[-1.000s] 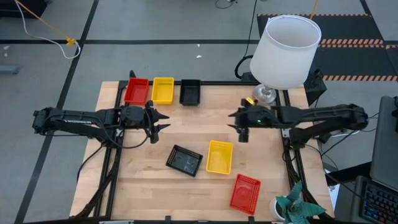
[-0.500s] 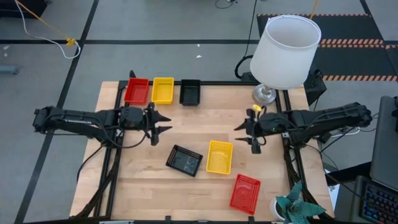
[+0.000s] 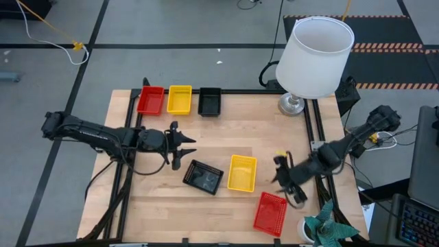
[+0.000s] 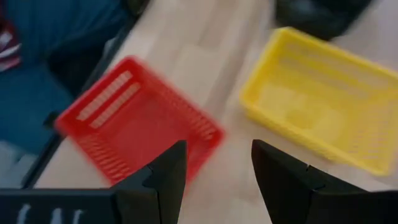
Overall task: Stack baskets by color
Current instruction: Stack the bottom red bin on top of the top red bin
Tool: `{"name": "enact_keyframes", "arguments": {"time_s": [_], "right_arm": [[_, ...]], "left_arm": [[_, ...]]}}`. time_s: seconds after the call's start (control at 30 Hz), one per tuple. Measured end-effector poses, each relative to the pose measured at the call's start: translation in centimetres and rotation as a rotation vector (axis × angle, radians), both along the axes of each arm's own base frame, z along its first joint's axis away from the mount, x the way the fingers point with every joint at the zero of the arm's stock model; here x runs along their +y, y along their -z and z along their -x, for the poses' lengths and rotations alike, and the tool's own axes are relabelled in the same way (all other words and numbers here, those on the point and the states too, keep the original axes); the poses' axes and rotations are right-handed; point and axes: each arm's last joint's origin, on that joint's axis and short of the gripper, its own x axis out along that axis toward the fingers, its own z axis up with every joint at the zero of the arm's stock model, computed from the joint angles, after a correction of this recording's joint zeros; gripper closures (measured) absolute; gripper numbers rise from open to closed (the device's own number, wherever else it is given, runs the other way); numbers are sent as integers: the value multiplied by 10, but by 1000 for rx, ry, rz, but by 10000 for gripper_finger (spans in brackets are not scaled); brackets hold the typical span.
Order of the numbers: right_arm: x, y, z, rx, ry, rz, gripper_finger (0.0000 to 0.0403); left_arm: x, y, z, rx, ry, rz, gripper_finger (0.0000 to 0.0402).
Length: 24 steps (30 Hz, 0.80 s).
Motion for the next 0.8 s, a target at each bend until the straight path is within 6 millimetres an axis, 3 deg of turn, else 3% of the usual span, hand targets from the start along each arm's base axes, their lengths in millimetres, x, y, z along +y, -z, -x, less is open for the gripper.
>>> {"name": "enact_keyframes", "arguments": {"time_s": [0.27,0.6,0.8], "right_arm": [[40,17,12,69,-169,34,229],[63,38,11,148,-234,63,229],[72,42,8,151,-275,7,229]], "left_arm": [[-1,7,-5,25,-19,40,241],[-2,11,-9,34,-34,74,241],[-2,11,-10,30,-28,62,241]]}}
